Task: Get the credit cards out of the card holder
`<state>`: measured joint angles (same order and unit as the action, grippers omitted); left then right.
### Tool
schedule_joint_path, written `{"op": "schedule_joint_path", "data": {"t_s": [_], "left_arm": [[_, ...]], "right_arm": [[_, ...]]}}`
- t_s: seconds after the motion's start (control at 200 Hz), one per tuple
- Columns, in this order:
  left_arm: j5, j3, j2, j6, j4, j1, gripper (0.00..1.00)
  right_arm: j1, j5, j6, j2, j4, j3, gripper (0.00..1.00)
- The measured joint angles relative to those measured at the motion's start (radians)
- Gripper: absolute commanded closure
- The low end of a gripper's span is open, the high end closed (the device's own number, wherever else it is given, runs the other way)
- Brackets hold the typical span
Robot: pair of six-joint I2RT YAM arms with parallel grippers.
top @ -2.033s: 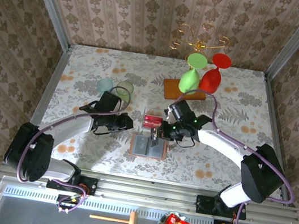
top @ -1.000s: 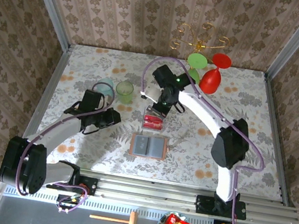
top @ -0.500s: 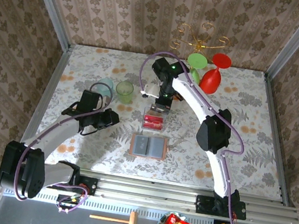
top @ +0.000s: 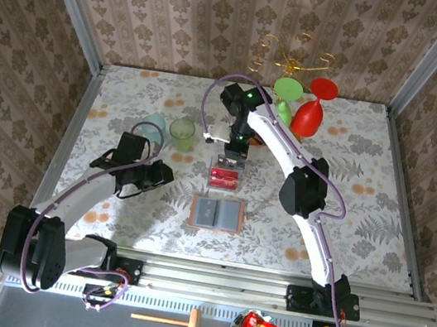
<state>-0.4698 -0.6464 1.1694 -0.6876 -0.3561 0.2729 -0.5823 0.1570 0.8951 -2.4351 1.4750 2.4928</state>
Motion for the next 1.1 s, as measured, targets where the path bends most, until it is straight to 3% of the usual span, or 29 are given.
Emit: {"op": "schedule_joint_path", "data": {"t_s": [0.595, 1.1], "left_arm": [[0.003, 0.000, 0.000, -0.008, 0.000, 0.000, 0.82], [0.002, 0.000, 0.016, -0.016, 0.012, 0.000, 0.82]], "right_arm": [[-0.012, 0.018, -0.007, -0.042, 0.018, 0.061, 1.00], [0.024, 0.146, -0.051, -0.068, -0.007, 0.035, 1.00]]}}
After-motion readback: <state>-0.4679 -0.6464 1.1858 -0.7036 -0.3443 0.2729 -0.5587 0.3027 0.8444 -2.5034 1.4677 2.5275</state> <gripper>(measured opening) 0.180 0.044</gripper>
